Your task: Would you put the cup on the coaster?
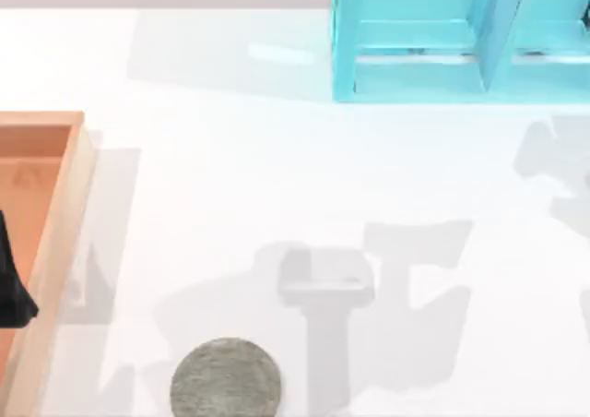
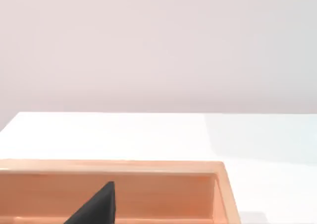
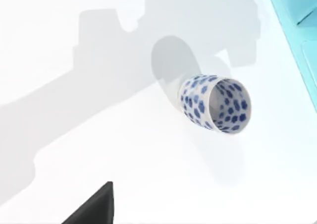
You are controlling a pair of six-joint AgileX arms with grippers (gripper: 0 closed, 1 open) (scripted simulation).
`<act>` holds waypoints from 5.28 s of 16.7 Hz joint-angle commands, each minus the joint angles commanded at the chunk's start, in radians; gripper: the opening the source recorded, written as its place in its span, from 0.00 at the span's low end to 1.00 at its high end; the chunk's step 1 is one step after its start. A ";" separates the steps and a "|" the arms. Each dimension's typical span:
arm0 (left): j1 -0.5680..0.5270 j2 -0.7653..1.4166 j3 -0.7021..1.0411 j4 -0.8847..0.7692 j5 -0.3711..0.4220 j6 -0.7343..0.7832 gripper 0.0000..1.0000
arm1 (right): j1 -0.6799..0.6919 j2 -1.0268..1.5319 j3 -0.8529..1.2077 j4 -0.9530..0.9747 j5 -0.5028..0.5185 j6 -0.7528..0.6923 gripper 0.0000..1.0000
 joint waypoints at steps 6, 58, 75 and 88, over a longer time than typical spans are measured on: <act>0.000 0.000 0.000 0.000 0.000 0.000 1.00 | -0.056 0.491 0.468 -0.312 0.014 -0.386 1.00; 0.000 0.000 0.000 0.000 0.000 0.000 1.00 | -0.093 0.815 0.429 -0.122 0.026 -0.599 0.00; 0.000 0.000 0.000 0.000 0.000 0.000 1.00 | 0.647 0.935 0.666 -0.294 0.033 0.624 0.00; 0.000 0.000 0.000 0.000 0.000 0.000 1.00 | 1.051 0.905 0.719 -0.433 -0.013 1.884 0.00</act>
